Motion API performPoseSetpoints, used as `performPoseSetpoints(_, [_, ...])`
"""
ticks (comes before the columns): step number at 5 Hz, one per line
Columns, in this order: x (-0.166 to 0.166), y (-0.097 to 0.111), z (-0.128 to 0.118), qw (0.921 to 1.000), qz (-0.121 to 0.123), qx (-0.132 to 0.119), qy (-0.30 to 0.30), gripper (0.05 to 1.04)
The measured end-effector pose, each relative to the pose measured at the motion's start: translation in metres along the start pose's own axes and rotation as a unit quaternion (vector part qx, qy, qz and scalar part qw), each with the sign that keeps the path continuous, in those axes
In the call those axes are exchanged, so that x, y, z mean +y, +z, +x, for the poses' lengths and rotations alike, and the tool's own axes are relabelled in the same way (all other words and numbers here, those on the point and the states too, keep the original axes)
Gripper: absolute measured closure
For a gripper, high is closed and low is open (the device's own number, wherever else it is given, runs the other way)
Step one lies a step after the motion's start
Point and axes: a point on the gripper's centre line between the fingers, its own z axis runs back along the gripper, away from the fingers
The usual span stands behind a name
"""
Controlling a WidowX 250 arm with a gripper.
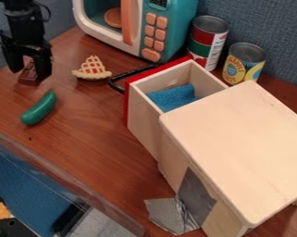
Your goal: Take the chocolate and put inside the drawer
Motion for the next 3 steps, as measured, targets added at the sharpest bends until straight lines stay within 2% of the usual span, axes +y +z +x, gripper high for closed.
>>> performPoseSetpoints(2, [-0.008, -0.007, 0.005, 0.9999, 0.000, -0.002, 0.017, 0.118])
performPoseSetpoints(3, [-0.002, -0.010, 0.014, 0.9993, 0.006, -0.009, 0.037, 0.387])
